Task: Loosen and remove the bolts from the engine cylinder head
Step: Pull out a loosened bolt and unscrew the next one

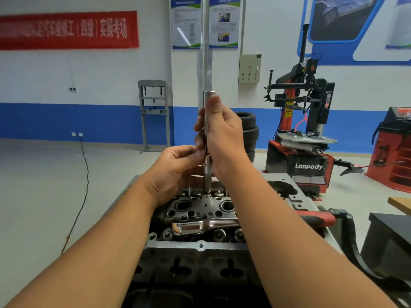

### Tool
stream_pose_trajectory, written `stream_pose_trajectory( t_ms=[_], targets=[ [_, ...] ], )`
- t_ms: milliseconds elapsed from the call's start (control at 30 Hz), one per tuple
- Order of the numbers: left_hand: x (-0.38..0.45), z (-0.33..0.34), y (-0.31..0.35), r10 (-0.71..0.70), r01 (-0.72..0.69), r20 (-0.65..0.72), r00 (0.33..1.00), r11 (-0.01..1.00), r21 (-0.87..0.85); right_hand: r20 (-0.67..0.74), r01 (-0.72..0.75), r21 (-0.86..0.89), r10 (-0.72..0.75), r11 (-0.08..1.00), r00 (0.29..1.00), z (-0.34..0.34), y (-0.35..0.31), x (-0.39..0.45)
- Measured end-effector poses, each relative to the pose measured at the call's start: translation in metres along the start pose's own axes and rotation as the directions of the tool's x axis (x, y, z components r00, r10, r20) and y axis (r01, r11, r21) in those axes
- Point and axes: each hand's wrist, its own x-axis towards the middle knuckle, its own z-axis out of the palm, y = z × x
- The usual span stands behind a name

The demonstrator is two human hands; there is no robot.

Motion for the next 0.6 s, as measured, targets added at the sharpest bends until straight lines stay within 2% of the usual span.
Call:
stream_pose_trajectory(
  t_ms=[67,133,233,367,433,533,600],
  targets=[
    [-0.0012,-0.0021,0.0007,-0.033,0.043,0.087,0.996,0.992,-0.118,0.026,-0.006,-0.002,0.006,1.0,1.0,0.0008,0.0013,0.0],
    [-0.0011,-0.0027,-0.0021,-0.012,0.021,0.103,0.995,0.996,-0.09,0.028,-0.001,-0.001,0.001,1.0,1.0,0.0006,0.0021,-0.0008],
    [0.0002,-0.0032,-0.0043,0.023,-0.024,0.034,0.999,0.999,0.024,0.011,0.032,0.012,-0.033,0.999,0.999,-0.0001,0.0022,-0.0019],
    [0.0008,-0.0013,-0.004,0.015,-0.004,-0.075,0.997,0.989,0.147,-0.037,0.043,-0.012,-0.044,0.999,0.998,-0.0001,0.0013,-0.0018],
    [0.0001,-0.0002,-0.0039,-0.005,0.01,-0.036,0.999,0.988,0.156,-0.036,0.034,-0.052,-0.036,0.998,0.999,0.0009,0.0008,-0.0012],
    [-0.0019,0.0004,-0.0034,-0.054,0.049,0.072,0.996,0.996,0.07,-0.011,0.023,-0.078,-0.024,0.997,1.0,0.0028,-0.0005,-0.0018],
    [-0.0029,-0.0004,-0.0045,-0.049,0.046,0.08,0.996,0.998,0.036,0.003,0.024,-0.081,-0.024,0.996,1.0,0.0037,0.0004,-0.0021]
  ],
)
